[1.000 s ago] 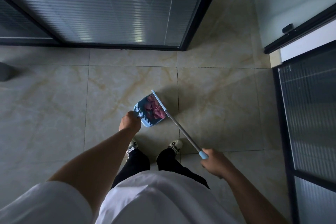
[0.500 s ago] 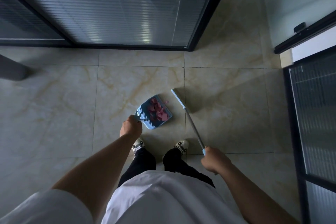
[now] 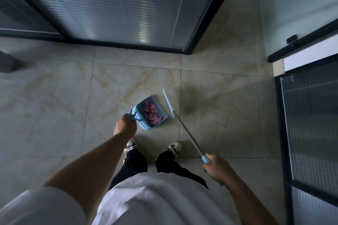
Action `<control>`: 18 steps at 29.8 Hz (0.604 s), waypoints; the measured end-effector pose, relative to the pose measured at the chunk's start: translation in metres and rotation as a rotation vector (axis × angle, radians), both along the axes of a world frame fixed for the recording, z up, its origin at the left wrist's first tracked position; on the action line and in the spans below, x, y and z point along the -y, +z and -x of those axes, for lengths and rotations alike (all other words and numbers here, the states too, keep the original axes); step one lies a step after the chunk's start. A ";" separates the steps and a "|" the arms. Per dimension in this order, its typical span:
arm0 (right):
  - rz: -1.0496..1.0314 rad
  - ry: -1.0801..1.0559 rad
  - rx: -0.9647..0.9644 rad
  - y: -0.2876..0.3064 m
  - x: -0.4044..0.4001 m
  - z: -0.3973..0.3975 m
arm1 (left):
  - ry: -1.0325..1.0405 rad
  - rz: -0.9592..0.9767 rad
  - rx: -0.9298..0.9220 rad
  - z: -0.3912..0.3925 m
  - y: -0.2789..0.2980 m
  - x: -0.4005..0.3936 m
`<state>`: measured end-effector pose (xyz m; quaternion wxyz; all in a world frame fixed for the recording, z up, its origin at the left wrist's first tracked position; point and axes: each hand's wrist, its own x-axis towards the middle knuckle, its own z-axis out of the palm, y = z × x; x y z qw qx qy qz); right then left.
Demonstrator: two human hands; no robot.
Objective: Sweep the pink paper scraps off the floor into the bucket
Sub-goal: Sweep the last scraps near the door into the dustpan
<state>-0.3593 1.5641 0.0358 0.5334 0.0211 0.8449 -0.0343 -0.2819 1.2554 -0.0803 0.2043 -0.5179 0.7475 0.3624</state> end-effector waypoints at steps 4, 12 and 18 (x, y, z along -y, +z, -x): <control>-0.056 -0.031 -0.057 -0.013 0.016 0.002 | 0.150 0.005 -0.030 -0.014 0.006 0.004; -0.092 -0.108 -0.044 -0.044 0.086 0.006 | 0.611 0.055 -0.082 -0.110 0.017 0.041; -0.028 -0.159 -0.018 -0.035 0.168 -0.029 | 1.039 -0.194 -0.307 -0.192 0.035 0.081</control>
